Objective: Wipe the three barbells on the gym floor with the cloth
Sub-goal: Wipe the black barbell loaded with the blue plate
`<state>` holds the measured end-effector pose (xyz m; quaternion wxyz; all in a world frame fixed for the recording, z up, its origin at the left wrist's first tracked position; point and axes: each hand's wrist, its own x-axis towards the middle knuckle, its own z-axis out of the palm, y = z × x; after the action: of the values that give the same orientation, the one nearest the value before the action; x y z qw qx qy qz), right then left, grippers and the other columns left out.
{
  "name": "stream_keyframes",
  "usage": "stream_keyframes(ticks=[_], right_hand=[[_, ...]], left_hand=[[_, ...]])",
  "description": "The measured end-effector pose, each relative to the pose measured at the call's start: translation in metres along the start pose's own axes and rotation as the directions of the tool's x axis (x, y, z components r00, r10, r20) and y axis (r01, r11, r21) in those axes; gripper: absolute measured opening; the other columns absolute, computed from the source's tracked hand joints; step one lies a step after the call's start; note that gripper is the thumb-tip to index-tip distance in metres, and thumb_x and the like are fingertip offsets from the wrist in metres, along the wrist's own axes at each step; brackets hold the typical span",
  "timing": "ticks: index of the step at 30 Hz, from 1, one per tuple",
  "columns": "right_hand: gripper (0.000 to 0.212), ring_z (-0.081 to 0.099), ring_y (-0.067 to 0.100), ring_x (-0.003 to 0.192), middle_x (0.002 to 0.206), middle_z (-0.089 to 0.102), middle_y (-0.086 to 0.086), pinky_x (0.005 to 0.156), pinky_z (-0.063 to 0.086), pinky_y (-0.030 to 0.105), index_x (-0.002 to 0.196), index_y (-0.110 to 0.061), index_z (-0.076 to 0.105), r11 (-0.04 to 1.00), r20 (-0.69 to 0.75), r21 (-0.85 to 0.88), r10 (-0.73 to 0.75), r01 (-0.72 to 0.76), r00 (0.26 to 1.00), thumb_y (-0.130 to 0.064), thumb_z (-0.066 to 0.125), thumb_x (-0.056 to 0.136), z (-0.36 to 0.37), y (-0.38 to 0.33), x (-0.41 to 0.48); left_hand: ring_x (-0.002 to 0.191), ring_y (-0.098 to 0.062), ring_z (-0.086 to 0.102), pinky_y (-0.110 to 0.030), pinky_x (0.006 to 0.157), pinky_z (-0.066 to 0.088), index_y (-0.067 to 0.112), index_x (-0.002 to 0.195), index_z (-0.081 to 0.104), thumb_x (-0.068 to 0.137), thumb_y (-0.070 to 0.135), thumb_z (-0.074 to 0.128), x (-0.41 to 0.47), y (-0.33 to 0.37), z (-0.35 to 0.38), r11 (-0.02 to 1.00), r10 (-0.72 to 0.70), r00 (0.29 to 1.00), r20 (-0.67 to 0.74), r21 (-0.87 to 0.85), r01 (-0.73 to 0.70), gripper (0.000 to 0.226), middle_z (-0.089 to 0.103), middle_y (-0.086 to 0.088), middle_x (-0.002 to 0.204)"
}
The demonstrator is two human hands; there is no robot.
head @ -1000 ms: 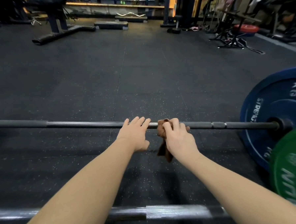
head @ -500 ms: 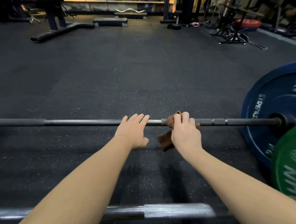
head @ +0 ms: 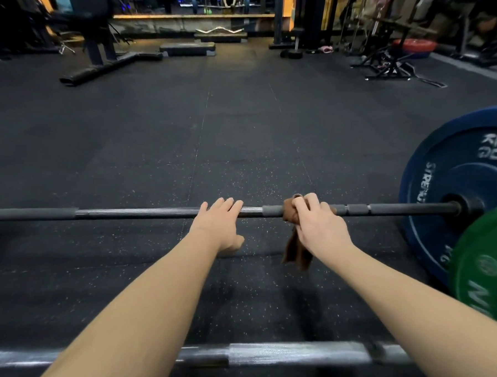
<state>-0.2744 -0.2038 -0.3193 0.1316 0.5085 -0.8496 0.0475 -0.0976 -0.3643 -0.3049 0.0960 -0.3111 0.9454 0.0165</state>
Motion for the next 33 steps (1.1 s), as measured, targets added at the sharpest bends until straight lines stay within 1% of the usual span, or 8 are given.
stream_keyframes(ticks=[7,11,13,16,18,22,28,33], right_hand=[[0.036,0.055,0.027,0.101,0.122,0.042,0.005,0.061,0.037,0.035,0.129,-0.017,0.039,0.98,0.017,0.102,0.172,-0.173,0.985,-0.02,0.057,0.098,0.001,-0.028,0.004],[0.035,0.056,0.027,0.099,0.122,0.043,0.006,0.059,0.037,0.036,0.129,-0.017,0.04,0.988,0.015,0.061,0.138,-0.139,0.99,-0.017,0.055,0.098,0.001,-0.023,0.001],[0.035,0.056,0.027,0.098,0.12,0.042,0.006,0.058,0.037,0.036,0.128,-0.016,0.04,0.991,0.017,0.045,0.123,-0.123,0.992,-0.016,0.055,0.097,0.001,-0.02,0.0],[0.033,0.056,0.028,0.097,0.119,0.043,0.006,0.057,0.04,0.037,0.126,-0.015,0.041,0.983,0.015,0.063,0.169,-0.17,0.985,-0.015,0.056,0.096,0.001,-0.029,0.002],[0.033,0.057,0.029,0.096,0.118,0.044,0.008,0.055,0.042,0.038,0.123,-0.014,0.042,0.979,0.015,0.033,0.2,-0.2,0.98,-0.014,0.058,0.095,0.001,-0.041,0.005],[0.035,0.059,0.029,0.088,0.112,0.047,0.008,0.05,0.037,0.036,0.119,-0.013,0.047,0.993,-0.015,0.042,0.113,-0.112,0.994,-0.015,0.066,0.089,0.0,-0.084,0.009],[0.032,0.058,0.029,0.094,0.12,0.043,0.008,0.057,0.039,0.038,0.128,-0.015,0.044,0.987,0.013,0.15,-0.055,0.052,0.998,-0.015,0.056,0.098,-0.003,-0.179,0.028],[0.036,0.056,0.029,0.098,0.124,0.04,0.007,0.06,0.038,0.039,0.132,-0.017,0.04,0.989,0.072,0.131,-0.076,0.066,0.994,-0.015,0.053,0.099,-0.009,-0.179,0.028]], left_hand=[[0.158,-0.019,0.0,-0.051,0.127,0.003,0.024,0.165,0.004,0.097,0.047,0.051,-0.002,0.004,-0.003,0.995,-0.039,0.999,0.014,-0.096,0.04,0.085,0.005,0.002,0.172],[0.158,-0.019,-0.001,-0.047,0.128,0.004,0.021,0.164,-0.004,0.099,0.037,0.054,-0.009,-0.008,-0.005,0.992,0.042,0.999,0.006,-0.117,-0.041,0.089,0.0,0.001,0.172],[0.158,-0.02,0.002,-0.047,0.128,0.008,0.018,0.164,-0.003,0.099,0.03,0.055,-0.016,-0.024,-0.001,0.986,0.057,0.995,-0.076,-0.152,-0.068,0.088,0.002,-0.003,0.172],[0.157,-0.023,0.002,-0.05,0.126,0.013,0.013,0.164,0.002,0.098,0.032,0.052,-0.029,-0.064,0.008,0.993,-0.083,0.98,-0.178,-0.101,0.065,0.084,0.004,-0.006,0.171],[0.158,-0.023,-0.003,-0.051,0.126,0.01,0.016,0.164,0.002,0.099,0.034,0.05,-0.04,-0.09,0.013,0.987,-0.156,0.982,-0.108,-0.043,0.152,0.083,-0.001,-0.004,0.172],[0.158,-0.023,0.002,-0.054,0.126,0.009,0.019,0.164,0.009,0.098,0.035,0.052,-0.046,-0.101,0.018,0.991,-0.126,0.99,-0.069,-0.062,0.122,0.08,0.008,0.0,0.171],[0.15,-0.024,0.021,-0.057,0.122,0.018,0.019,0.158,0.022,0.093,0.042,0.056,-0.039,-0.1,0.016,0.99,-0.13,0.988,-0.079,-0.072,0.125,0.078,0.031,0.001,0.159],[0.151,-0.024,0.021,-0.053,0.122,0.022,0.018,0.162,0.014,0.092,0.045,0.058,-0.042,-0.108,0.006,0.993,-0.085,0.996,0.012,-0.078,0.085,0.086,0.029,-0.001,0.161]])
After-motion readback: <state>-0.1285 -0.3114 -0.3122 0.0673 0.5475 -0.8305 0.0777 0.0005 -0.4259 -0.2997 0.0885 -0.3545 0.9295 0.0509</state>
